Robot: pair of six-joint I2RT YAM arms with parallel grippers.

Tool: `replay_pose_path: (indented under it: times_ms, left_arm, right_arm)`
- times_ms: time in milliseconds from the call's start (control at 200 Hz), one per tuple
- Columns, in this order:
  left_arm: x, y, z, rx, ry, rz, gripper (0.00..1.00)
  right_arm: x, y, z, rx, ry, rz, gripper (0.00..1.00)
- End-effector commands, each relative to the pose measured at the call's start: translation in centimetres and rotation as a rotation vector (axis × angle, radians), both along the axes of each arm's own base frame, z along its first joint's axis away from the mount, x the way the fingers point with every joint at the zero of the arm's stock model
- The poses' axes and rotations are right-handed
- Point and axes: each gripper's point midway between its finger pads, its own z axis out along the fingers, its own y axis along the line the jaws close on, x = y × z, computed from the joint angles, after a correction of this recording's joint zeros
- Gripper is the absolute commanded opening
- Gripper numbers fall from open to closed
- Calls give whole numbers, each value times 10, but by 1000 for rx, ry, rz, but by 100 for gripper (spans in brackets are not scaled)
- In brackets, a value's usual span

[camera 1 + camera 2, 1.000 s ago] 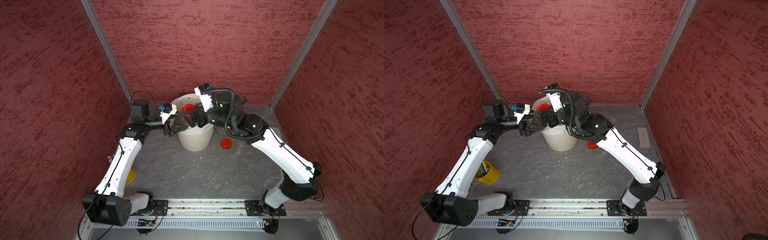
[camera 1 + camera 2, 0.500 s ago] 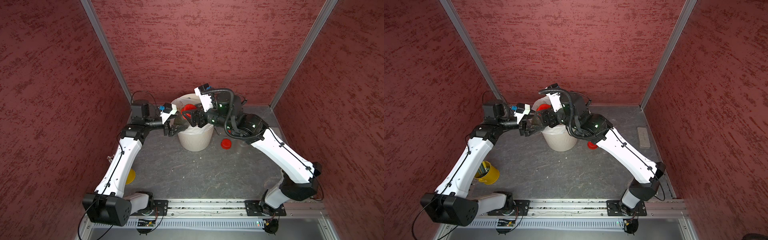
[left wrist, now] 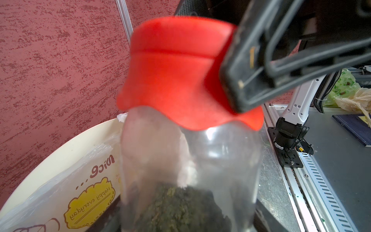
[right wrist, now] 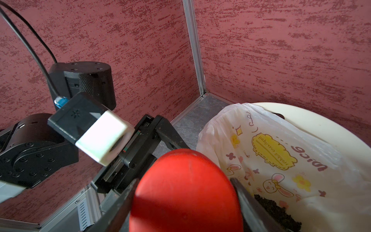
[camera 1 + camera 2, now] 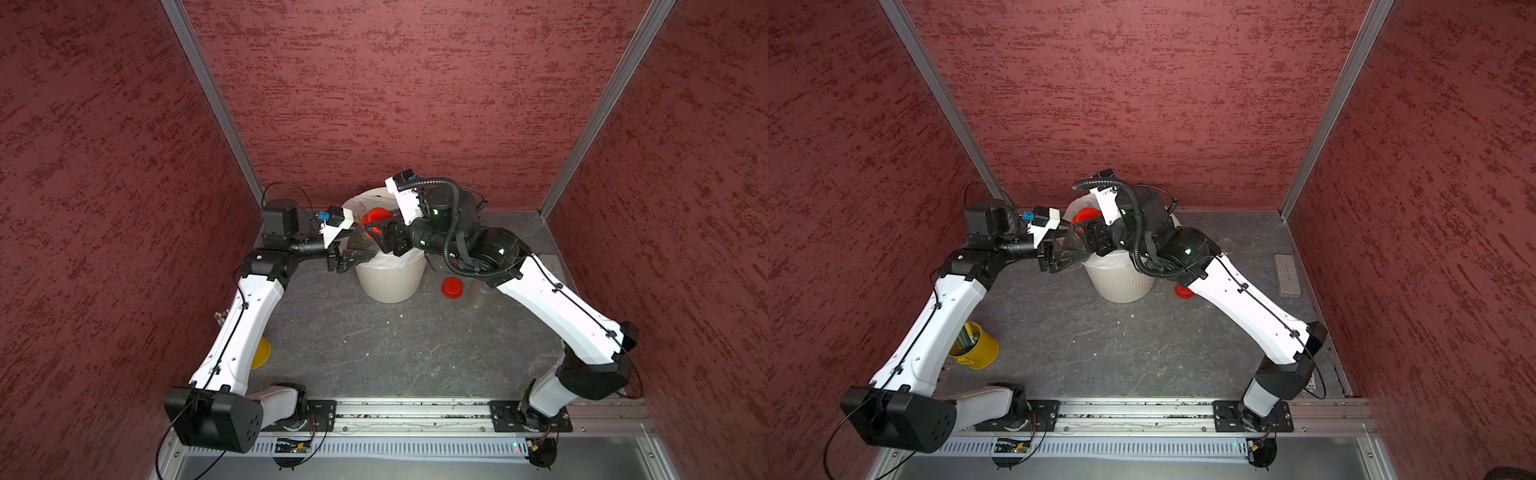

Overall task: Empty moldy tea leaves from jars
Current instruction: Unscrew the lid from the jar.

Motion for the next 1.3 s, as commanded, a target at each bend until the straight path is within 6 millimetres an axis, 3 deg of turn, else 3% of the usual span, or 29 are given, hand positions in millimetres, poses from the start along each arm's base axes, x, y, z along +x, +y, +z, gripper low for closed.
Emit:
replay_pose_path:
  times_ms: [0, 195, 346, 496, 656, 957, 1142, 1297]
  left_arm:
    - [-6, 1, 13, -11, -49, -4, 63]
    - [-6, 1, 13, -12, -44, -5, 63]
    - [-10, 1, 14, -17, -44, -21, 63]
    - [-11, 1, 15, -18, -42, -24, 63]
    - [-11, 1, 13, -15, -39, -24, 63]
    - [-10, 2, 11, -16, -31, -22, 63]
    - [-9, 2, 11, -17, -33, -21, 63]
    - [-9, 3, 13, -18, -41, -14, 63]
  right_arm:
    - [-3, 0, -4, -9, -21, 15, 63]
    - [-2, -8, -8, -52, -93, 70, 52]
    - [-11, -10, -16, -120, -210, 218, 44]
    - [-3, -24, -20, -161, -316, 285, 39]
    - [-14, -31, -7, -141, -473, 391, 37]
    - [-24, -24, 5, -149, -555, 501, 36]
    - [-26, -26, 21, -105, -546, 482, 36]
    - [-16, -38, 36, -100, -503, 373, 35]
